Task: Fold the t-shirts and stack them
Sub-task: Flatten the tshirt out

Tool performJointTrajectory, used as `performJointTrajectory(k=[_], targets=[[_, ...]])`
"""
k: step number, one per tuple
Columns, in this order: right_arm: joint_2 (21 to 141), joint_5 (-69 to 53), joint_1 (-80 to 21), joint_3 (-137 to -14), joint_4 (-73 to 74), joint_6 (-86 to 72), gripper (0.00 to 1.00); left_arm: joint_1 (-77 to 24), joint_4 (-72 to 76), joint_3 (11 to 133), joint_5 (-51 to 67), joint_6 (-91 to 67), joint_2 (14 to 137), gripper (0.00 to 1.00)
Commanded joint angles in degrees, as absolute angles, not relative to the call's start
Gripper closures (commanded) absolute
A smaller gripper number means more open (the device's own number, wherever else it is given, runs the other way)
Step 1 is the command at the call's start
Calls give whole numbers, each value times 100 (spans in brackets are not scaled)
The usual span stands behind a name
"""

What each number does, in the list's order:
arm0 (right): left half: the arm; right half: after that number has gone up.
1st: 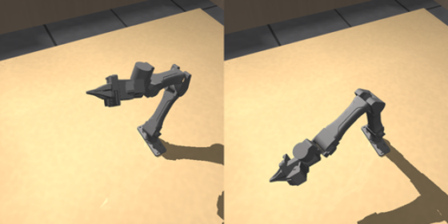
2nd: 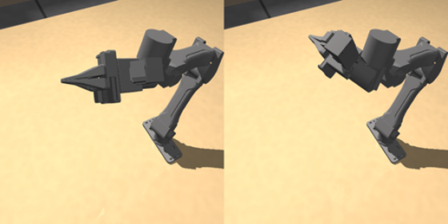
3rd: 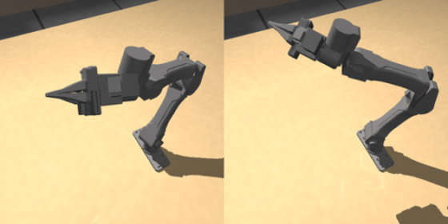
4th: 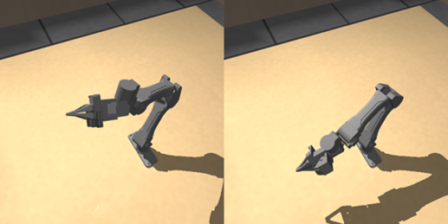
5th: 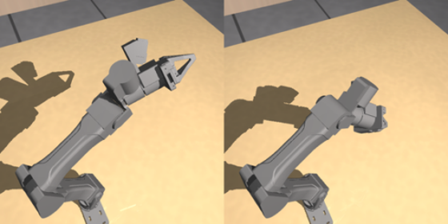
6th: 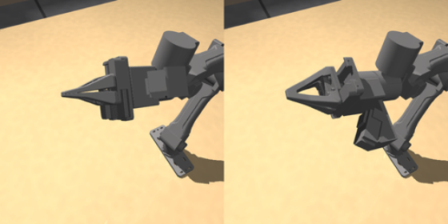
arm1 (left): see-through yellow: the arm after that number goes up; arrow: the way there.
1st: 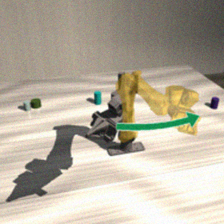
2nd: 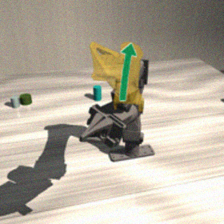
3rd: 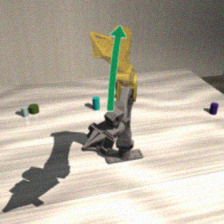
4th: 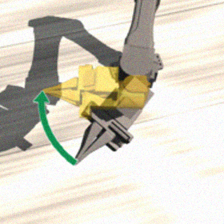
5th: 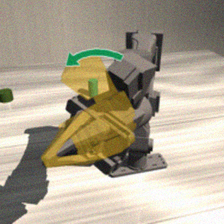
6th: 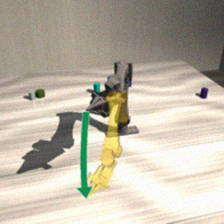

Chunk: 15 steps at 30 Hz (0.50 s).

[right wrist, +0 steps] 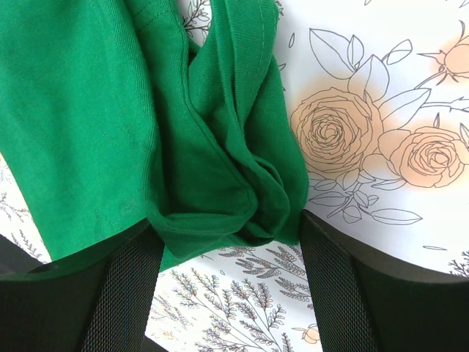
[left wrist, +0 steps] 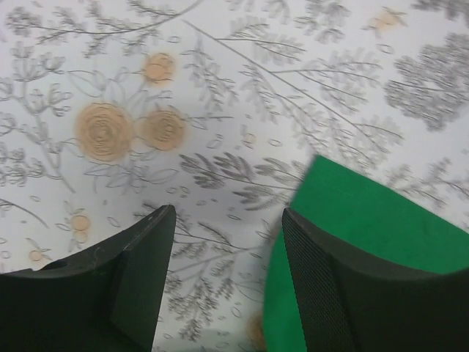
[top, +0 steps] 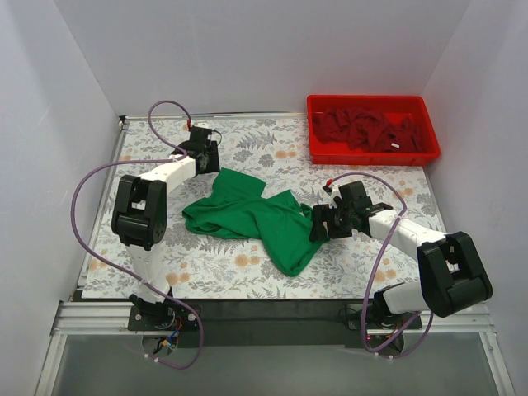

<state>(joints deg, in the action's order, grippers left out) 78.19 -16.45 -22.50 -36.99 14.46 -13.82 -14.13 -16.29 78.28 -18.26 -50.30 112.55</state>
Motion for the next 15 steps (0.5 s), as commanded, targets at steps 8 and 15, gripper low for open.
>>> performJointTrajectory(k=[8,15], targets=[[7831,-1600,-2241,-3700,1521,-1389,34,-1582,-1801,7926,-756,-5054,10941,48],[7840,-1678,-2241,-3762,1529,-1371,34,-1582,-1802,8279,-650,-4800,11575,51]])
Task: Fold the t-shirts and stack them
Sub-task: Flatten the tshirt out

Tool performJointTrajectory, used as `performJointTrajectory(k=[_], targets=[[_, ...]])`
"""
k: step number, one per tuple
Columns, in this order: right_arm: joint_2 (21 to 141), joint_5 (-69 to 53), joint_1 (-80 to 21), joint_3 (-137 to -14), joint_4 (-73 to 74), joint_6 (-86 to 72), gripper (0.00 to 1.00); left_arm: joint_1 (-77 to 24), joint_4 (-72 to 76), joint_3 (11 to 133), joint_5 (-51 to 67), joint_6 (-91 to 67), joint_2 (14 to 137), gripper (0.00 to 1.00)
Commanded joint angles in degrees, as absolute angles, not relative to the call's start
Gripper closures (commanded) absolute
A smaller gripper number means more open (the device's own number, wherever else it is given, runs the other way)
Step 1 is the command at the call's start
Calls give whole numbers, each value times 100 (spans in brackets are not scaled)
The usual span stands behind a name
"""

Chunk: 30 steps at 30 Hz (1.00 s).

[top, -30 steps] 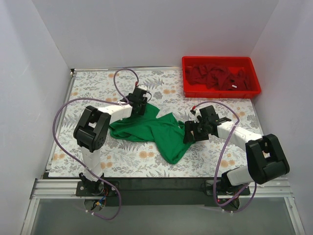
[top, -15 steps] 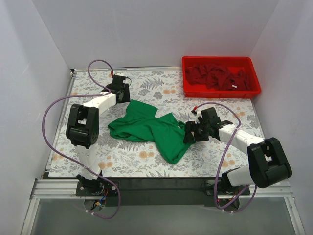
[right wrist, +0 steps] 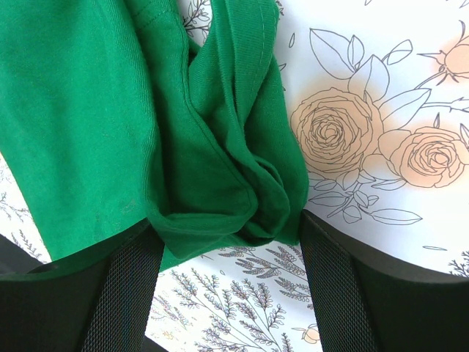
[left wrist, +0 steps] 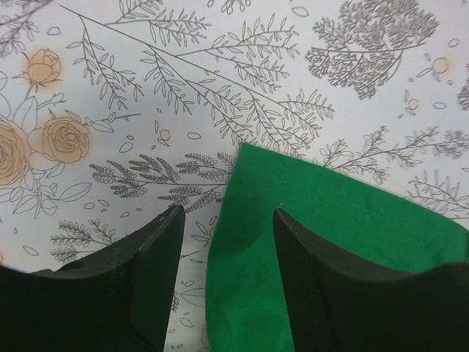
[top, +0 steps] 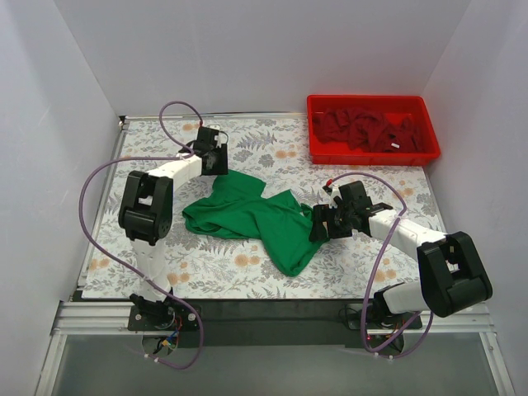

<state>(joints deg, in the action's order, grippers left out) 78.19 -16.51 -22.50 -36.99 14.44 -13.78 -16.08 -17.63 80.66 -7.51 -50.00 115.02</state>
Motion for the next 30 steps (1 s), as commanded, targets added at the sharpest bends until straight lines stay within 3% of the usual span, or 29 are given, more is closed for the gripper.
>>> performJointTrajectory(k=[1,16,22,25,30], targets=[[7840,-1679,-2241,-3770,1529,-1362,34,-1591,-1776,8297,-659,-4764,11636,51],[7893,-1705,-2250,-3832,1547,-1327,34,-1731,-1626,8200,-545,-4597,12032,57],[7919,-1609,-2250,-4007,1617,-1239,34,-1802,-1836,8271,-571,-4605,12339,73],[7989,-1529,-2241,-4253,1661,-1152,34,-1811,-1968,8288,-562,-4632,12349,98],[8129,-1380,-2180,-4833,1767,-1125,34,-1802,-2232,8490,-1044,-4527,11832,100]])
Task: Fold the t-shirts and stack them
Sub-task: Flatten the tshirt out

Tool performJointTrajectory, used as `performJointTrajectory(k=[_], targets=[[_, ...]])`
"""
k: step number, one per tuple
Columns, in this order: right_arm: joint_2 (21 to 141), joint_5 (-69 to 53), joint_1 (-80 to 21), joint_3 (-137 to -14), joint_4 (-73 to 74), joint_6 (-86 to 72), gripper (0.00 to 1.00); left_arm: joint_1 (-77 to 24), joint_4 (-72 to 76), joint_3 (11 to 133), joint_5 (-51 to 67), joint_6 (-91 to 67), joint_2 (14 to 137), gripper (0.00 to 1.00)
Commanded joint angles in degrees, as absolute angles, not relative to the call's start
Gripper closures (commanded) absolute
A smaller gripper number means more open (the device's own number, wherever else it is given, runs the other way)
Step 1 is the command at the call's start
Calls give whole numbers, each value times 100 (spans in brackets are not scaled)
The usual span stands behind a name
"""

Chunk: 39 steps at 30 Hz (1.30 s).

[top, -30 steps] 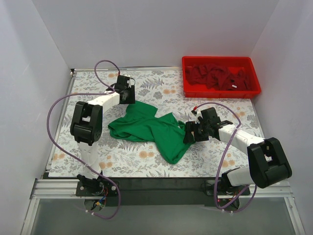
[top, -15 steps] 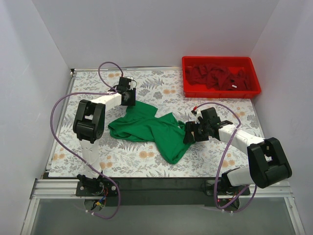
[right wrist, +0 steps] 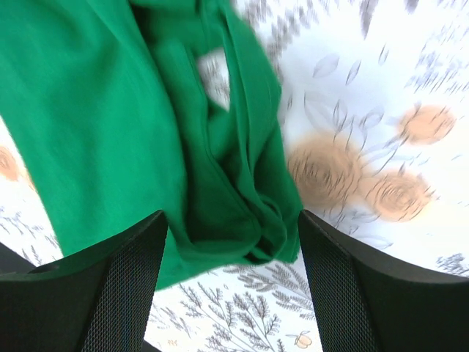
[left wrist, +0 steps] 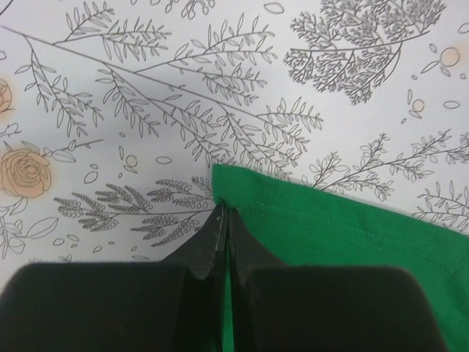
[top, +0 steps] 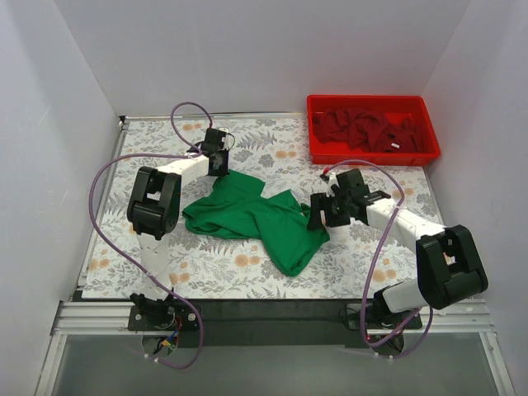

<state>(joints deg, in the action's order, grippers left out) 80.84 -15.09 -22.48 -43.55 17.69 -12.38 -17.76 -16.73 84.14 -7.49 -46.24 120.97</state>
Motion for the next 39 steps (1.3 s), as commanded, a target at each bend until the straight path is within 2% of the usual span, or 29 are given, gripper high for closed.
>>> performJointTrajectory(k=[1,11,18,20,22,23,25,28,33,35,37,39], targets=[[8156,-1380,-2171,-5025,1775,-1116,34,-1802,-2293,8525,-1098,-4552,11682,100],[9157,-1590,-2065,-6037,1740,-1230,37,-1802,-2795,8280,-1265,-4860,10021,100],[9720,-1854,-2065,-6144,1670,-1283,39,-1802,-2961,8147,-1617,-4948,9282,100],[9747,-1776,-2057,-6126,1696,-1266,50,-1793,-3049,8226,-1748,-4966,9176,100],[9703,-1495,-2030,-6091,1731,-1274,65,-1775,-3207,8358,-1889,-5010,9080,100],[9581,-1346,-1935,-6082,1784,-1309,80,-1758,-3260,8402,-2081,-5045,9036,100],[9396,-635,-1776,-6012,2029,-1432,98,-1661,-3480,8516,-2407,-5185,8896,100],[8931,253,-1127,-5811,2407,-1590,99,-1381,-3647,8456,-2856,-5326,8676,100],[8280,465,263,-5450,2522,-1968,99,-932,-3454,7946,-2901,-5493,8017,100],[8209,501,421,-5405,2601,-1978,91,-914,-3454,7779,-2813,-5502,7928,100],[8226,414,431,-5484,2793,-1925,77,-914,-3472,7691,-2516,-5554,7814,100],[8113,54,343,-5493,2760,-1750,67,-914,-3463,7568,-2347,-5581,7709,100]])
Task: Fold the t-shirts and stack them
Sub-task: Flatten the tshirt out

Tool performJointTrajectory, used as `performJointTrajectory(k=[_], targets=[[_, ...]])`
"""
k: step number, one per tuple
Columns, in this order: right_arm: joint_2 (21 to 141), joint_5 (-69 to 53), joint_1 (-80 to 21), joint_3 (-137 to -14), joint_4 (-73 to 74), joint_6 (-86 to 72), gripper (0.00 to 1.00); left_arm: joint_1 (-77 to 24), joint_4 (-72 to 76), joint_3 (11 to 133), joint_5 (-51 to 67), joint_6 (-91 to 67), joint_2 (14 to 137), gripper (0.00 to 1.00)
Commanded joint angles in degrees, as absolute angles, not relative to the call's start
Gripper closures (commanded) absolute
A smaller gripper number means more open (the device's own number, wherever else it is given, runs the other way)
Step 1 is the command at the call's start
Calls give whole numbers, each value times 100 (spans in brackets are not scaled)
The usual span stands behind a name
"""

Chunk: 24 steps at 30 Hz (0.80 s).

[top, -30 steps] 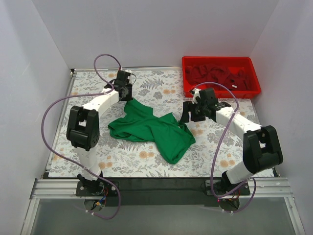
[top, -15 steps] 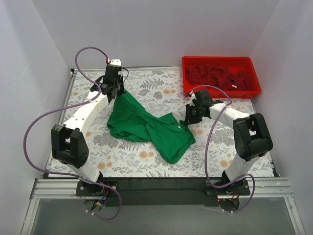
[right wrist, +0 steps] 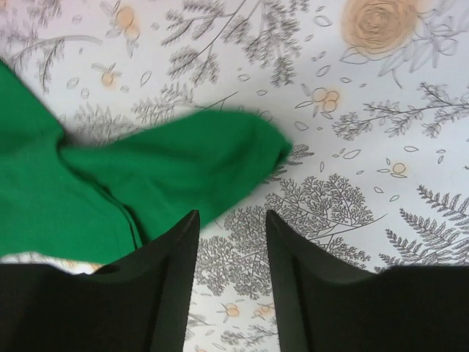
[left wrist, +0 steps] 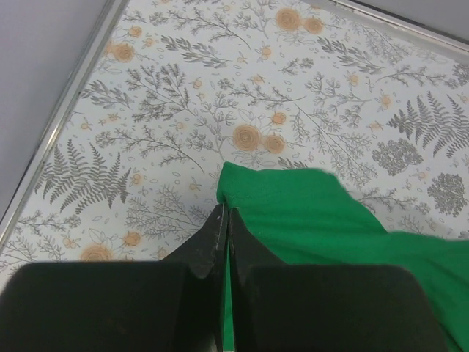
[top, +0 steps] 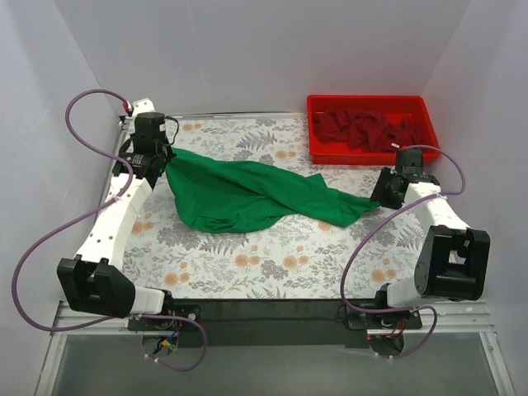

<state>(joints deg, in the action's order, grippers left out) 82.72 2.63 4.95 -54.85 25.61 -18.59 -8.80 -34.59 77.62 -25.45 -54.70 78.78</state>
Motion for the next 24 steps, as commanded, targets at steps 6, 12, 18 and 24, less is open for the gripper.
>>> performJointTrajectory(k=[6,12,18,24], targets=[[7884,-825,-360,-5660,2400,-969,43,-914,-3595,7138,-2259,-5625,7383,100],[8533,-1582,-633,-5774,2005,-1063,44,-914,-3586,6698,-2004,-5748,7102,100],[9254,-1977,-642,-5836,1811,-1336,44,-914,-3560,6487,-1916,-5836,7022,100],[9369,-2416,-677,-5423,1643,-1336,62,-914,-3507,6311,-1925,-5906,6996,100]])
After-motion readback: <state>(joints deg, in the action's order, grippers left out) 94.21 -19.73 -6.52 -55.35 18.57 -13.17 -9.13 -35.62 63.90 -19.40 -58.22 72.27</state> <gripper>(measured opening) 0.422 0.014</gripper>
